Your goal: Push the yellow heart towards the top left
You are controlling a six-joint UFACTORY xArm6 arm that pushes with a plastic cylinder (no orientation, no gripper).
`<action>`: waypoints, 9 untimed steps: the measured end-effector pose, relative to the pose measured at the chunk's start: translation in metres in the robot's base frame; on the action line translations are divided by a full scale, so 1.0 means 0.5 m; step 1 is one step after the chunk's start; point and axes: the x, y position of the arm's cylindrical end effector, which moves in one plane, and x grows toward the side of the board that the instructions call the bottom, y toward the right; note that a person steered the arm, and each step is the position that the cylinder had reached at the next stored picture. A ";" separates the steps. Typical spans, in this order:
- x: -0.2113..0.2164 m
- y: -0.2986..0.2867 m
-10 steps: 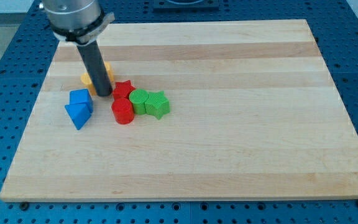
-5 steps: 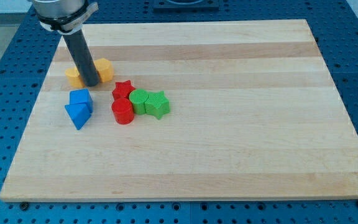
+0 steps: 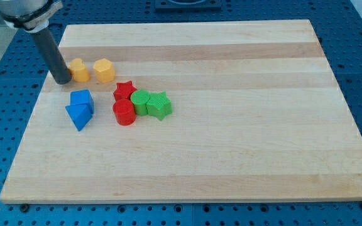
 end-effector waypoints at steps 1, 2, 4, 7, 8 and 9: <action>0.028 0.000; 0.019 0.052; -0.117 0.083; -0.201 0.083; -0.201 0.114; -0.216 0.126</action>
